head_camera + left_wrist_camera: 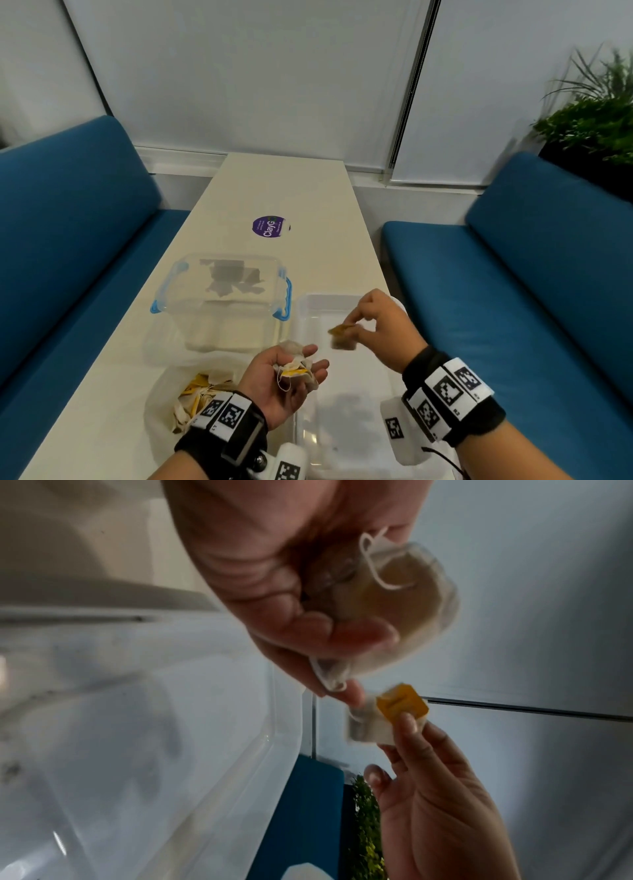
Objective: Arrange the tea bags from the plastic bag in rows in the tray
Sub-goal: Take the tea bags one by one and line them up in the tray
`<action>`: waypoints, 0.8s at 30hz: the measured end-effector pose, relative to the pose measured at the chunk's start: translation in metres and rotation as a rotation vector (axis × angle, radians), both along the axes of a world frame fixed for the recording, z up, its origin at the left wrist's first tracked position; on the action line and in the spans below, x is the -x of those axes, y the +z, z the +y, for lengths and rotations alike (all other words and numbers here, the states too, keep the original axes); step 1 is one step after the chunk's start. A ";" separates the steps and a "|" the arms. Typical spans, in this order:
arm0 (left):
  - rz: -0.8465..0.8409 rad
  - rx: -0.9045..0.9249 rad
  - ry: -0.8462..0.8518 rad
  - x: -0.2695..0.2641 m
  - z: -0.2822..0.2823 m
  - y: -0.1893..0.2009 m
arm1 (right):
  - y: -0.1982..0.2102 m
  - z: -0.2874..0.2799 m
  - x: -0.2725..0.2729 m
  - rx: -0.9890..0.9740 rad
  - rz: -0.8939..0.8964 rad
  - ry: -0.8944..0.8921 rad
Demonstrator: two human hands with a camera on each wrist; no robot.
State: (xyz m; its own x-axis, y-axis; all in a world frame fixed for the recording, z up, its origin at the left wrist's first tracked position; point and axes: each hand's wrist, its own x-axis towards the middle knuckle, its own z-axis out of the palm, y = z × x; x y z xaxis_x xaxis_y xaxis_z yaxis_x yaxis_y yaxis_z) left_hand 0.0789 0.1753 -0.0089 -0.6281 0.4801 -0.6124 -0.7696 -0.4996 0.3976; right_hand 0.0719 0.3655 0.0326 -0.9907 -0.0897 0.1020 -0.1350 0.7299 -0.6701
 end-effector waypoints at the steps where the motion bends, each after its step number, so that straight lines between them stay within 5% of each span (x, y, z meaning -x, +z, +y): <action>1: -0.006 0.007 0.019 0.000 -0.001 -0.001 | 0.000 0.003 0.005 0.022 -0.029 -0.056; 5: -0.019 0.031 0.036 -0.001 -0.004 -0.006 | -0.007 0.006 0.032 0.119 -0.243 -0.223; 12: -0.044 0.031 0.043 -0.005 -0.009 -0.015 | -0.056 -0.003 0.083 0.136 -0.553 -0.262; 20: -0.066 -0.059 0.070 -0.005 -0.011 -0.015 | -0.080 -0.015 0.106 0.160 -0.546 -0.129; 24: -0.073 -0.056 0.092 -0.005 -0.015 -0.020 | -0.090 -0.017 0.110 0.013 -0.430 -0.144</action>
State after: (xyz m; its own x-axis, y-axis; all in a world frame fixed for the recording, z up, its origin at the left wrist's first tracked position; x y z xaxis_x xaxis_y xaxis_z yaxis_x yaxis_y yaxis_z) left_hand 0.0841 0.1603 -0.0292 -0.6254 0.4571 -0.6324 -0.7456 -0.5890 0.3116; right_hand -0.0379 0.3484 -0.0576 -0.9457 0.0509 -0.3212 0.2598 0.7123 -0.6520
